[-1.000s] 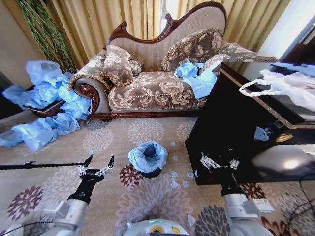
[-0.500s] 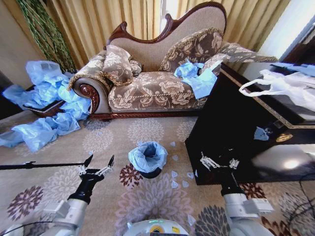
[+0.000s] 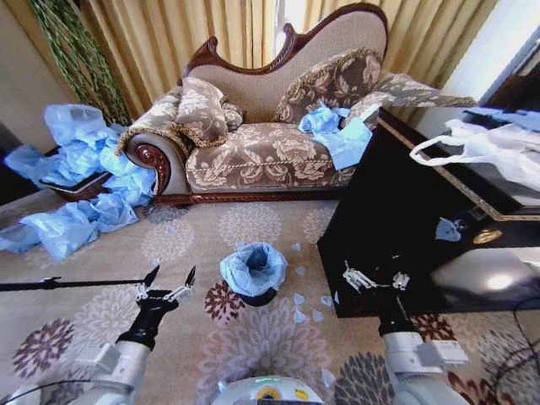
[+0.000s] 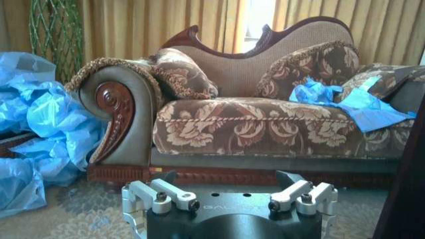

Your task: Place a garbage bag over the trash bin.

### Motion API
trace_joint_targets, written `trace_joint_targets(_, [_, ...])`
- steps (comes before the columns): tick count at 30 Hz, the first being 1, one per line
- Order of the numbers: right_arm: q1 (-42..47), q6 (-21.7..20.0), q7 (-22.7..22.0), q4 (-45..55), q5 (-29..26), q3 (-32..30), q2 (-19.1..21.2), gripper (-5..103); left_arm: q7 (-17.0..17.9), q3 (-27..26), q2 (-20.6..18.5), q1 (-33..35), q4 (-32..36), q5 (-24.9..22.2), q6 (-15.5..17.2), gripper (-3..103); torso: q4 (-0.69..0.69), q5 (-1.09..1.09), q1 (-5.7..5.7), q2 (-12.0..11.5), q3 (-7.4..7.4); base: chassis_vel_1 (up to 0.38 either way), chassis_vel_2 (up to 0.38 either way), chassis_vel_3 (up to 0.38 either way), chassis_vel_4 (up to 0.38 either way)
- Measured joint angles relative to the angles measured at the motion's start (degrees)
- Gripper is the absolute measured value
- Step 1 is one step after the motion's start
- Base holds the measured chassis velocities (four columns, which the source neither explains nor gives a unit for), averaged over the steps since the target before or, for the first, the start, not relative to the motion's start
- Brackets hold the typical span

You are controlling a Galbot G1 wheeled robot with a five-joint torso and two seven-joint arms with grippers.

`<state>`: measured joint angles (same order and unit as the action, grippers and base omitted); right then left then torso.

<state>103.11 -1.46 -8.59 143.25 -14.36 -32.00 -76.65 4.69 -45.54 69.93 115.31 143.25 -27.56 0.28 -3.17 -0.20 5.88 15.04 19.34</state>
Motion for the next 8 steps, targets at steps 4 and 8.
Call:
trace_joint_targets(4, [0.0,0.0,0.0,0.0,0.0,0.0,0.0,100,0.0,0.0,0.0,0.0,0.0,-0.01,0.0,100,0.0,0.0,0.0,0.0,0.0,0.0,0.0,0.0,0.0])
trace_joint_targets(8, [0.0,0.0,0.0,0.0,0.0,0.0,0.01,100,0.01,0.0,0.0,-0.01,0.0,-0.02,0.0,100,0.0,0.0,0.0,0.0,0.0,0.0,0.0,0.0,0.0])
